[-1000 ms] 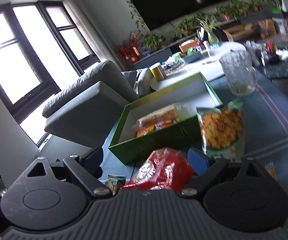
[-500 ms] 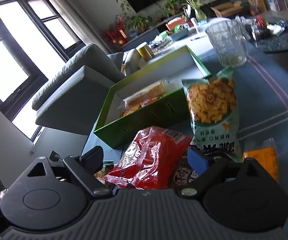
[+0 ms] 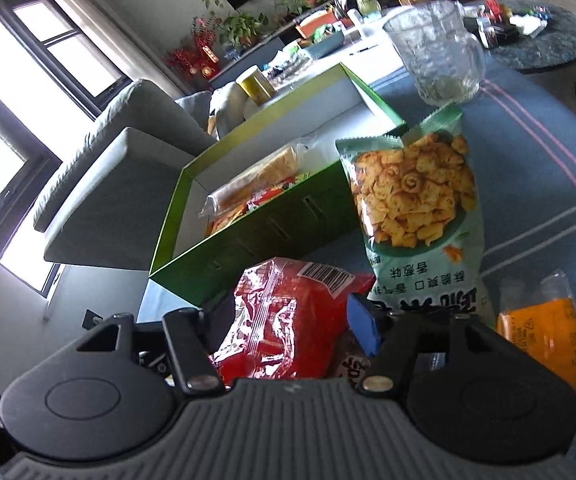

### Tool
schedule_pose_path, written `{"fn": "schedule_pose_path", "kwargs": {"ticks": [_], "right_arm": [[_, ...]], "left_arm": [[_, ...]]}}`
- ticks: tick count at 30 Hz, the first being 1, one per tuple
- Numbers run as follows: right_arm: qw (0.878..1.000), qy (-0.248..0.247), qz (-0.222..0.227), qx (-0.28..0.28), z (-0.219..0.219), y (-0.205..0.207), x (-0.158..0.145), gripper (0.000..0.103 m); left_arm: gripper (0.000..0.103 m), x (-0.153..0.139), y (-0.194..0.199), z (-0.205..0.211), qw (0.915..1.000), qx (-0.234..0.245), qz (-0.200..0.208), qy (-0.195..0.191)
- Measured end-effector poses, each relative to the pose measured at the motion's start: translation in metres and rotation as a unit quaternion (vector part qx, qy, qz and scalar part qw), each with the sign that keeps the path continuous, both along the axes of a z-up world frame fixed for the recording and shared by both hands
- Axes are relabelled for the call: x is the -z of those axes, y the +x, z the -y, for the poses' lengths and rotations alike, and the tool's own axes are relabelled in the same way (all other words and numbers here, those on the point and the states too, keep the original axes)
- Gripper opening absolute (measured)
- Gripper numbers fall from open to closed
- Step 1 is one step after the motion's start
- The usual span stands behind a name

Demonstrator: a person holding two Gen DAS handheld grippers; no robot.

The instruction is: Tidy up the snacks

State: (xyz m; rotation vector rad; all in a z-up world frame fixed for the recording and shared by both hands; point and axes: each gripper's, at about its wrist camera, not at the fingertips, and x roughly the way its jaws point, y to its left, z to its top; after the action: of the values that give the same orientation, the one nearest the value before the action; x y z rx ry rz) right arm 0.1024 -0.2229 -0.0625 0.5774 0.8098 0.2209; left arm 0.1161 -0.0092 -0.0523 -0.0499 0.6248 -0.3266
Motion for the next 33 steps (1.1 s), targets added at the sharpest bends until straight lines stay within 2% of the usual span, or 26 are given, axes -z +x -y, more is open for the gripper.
{"fn": "schedule_pose_path", "kwargs": {"ticks": [7, 13, 21, 25, 33], "right_arm": [[0.999, 0.013, -0.032, 0.008, 0.001, 0.014, 0.007, 0.064], [0.999, 0.011, -0.048, -0.001, -0.003, 0.024, 0.014, 0.064], [0.998, -0.003, -0.058, -0.01, -0.007, 0.038, 0.016, 0.064], [0.998, -0.015, -0.058, -0.017, -0.01, 0.043, 0.018, 0.067], [0.998, 0.001, -0.068, -0.017, -0.01, 0.056, 0.024, 0.073]], "left_arm": [[0.081, 0.01, 0.011, 0.016, 0.9989, 0.044, -0.011, 0.011], [0.081, 0.016, 0.02, 0.027, 0.9974, 0.063, -0.016, 0.031], [0.081, 0.02, 0.035, 0.03, 0.9969, 0.069, -0.032, 0.019], [0.086, 0.023, 0.045, 0.034, 0.9965, 0.073, -0.038, 0.013], [0.087, 0.031, 0.064, 0.039, 0.9947, 0.077, -0.066, -0.017]]}}
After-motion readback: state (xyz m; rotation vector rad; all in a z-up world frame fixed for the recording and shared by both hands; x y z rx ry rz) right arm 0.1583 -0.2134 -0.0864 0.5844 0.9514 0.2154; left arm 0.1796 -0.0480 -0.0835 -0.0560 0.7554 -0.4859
